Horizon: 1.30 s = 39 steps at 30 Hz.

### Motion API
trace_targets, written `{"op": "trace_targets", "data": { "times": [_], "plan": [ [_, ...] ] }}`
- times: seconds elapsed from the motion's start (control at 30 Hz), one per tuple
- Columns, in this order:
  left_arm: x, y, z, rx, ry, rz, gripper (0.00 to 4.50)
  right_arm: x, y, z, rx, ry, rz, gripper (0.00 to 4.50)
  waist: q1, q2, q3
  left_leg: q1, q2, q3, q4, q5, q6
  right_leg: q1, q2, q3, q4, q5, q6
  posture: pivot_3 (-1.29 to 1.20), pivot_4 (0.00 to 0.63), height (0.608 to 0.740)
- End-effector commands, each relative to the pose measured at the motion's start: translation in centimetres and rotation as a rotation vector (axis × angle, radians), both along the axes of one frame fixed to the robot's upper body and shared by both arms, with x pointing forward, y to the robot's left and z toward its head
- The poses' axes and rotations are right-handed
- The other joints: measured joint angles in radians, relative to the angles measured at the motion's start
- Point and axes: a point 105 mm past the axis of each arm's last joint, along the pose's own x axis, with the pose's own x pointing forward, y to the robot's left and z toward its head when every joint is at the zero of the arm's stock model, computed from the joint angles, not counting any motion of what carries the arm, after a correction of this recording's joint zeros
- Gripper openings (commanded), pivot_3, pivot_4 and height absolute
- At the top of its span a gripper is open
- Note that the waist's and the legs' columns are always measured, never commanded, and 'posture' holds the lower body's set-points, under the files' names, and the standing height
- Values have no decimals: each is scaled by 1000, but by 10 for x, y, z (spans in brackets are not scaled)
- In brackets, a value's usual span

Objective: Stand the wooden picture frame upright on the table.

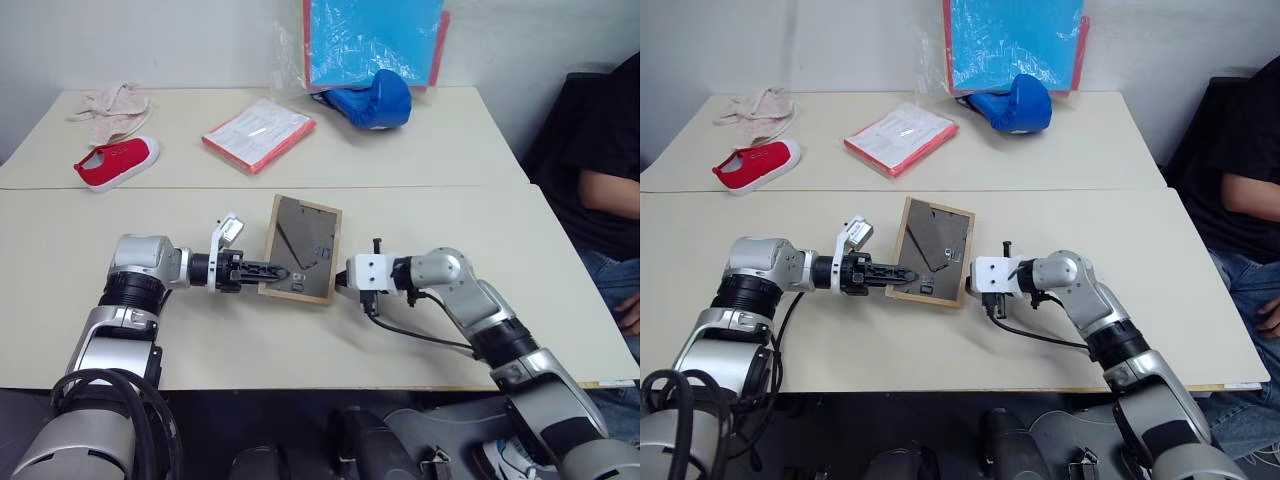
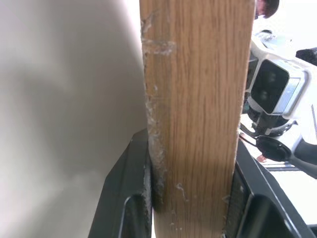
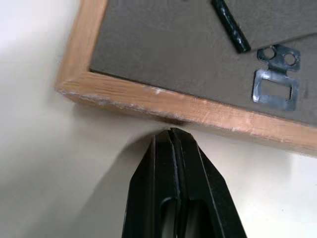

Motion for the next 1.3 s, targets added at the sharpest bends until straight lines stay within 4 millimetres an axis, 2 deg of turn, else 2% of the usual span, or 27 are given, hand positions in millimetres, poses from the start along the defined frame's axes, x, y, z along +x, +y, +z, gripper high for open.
{"op": "trace_targets", "data": {
  "times": [0.03, 0.1, 0.23, 0.33, 0.4, 0.43, 0.53, 0.63, 0.7, 0.87, 1.03, 1.07, 1.13, 1.23, 1.3],
  "plan": [
    [-9, 0, 40, -83, -154, -27, 1275, -10, -18, 56, 197, 132, -43, 605, -1, 1, 2, -1, 0, 0, 0, 0, 0, -1, 0, 0, 0, 0, 0, 0, 150, 740],
    [-17, -3, 47, -74, -216, -48, 1275, -17, -21, 81, 286, 233, -44, 1272, -3, 1, 2, -1, 1, -1, 1, 0, 0, -1, 0, 0, 1, 0, 0, 0, 150, 740],
    [-31, -13, 56, -67, -294, -81, 1275, -23, -12, 115, 407, 380, -25, 2646, -7, 1, 2, 0, 1, -2, 2, 1, -2, -1, 0, -1, 4, 0, -1, 0, 150, 740],
    [-36, -22, 58, -61, -331, -103, 1275, -20, 1, 125, 444, 437, -23, 3659, -6, 1, 2, 0, 0, -3, 2, 1, -3, -1, 0, -1, 4, -1, -1, 0, 150, 740],
    [-37, -27, 60, -64, -353, -109, 1275, -16, 9, 125, 442, 451, -31, 4334, -8, 1, 2, -1, 0, -3, 2, 1, -3, -1, 0, -1, 3, -1, -1, 0, 150, 740],
    [-38, -29, 60, -67, -357, -108, 1275, -15, 12, 124, 439, 455, -33, 4500, -7, 1, 2, -1, 0, -3, 2, 1, -3, -1, 0, -1, 3, -1, -1, 0, 150, 740],
    [-36, -32, 58, -34, -388, -107, 1275, -13, 21, 119, 404, 443, -34, 4500, -4, 1, 2, -2, 0, -4, 1, 1, -3, -1, 0, -2, 2, -1, -1, 0, 150, 740],
    [-32, -31, 57, -1, -398, -80, 1275, -33, 33, 123, 383, 453, 81, 4500, -4, 1, 2, -2, 0, -4, 1, 1, -3, -1, 0, -2, 2, -1, -1, 0, 150, 740],
    [-29, -28, 54, 13, -400, -66, 1275, -47, 33, 128, 380, 472, 144, 4500, -2, 1, 2, -3, 0, -4, 1, 1, -3, -2, 0, -3, 2, -1, -1, 0, 150, 740],
    [-21, -17, 48, 46, -403, -20, 1275, -44, 20, 132, 383, 424, 85, 4500, 0, 1, 2, -4, 0, -6, 1, 1, -3, -2, 0, -4, 1, -1, -1, 0, 150, 740],
    [-20, -12, 48, 52, -409, -5, 1275, -36, -10, 127, 334, 344, -14, 4500, 3, 1, 2, -8, 0, -9, 2, 1, -2, -3, 0, -6, -2, -1, -1, 0, 150, 740],
    [-19, -11, 49, 52, -408, -3, 1275, -28, -28, 122, 275, 199, -49, 4500, 4, 1, 2, -10, 0, -10, 3, 1, -2, -4, 0, -7, -2, -1, -1, 0, 150, 740],
    [-19, -11, 50, 48, -405, -9, 1275, -18, -50, 115, 154, -74, -66, 4500, 8, 1, 2, -14, 0, -12, 4, 1, -2, -6, 0, -8, -2, -1, -1, 0, 150, 740],
    [-21, -13, 51, 42, -399, -26, 1275, -5, -58, 111, 45, -445, -26, 4500, 3, 1, 3, -15, -1, -12, 4, 1, -2, -7, 0, -8, -4, 0, 1, 0, 150, 740],
    [-22, -14, 51, 45, -397, -40, 1275, -4, -57, 108, -21, -704, 60, 4500, -3, 0, 3, -15, -1, -11, 4, 1, -2, -7, 0, -7, -2, 0, 1, 0, 150, 740]
  ]
}}
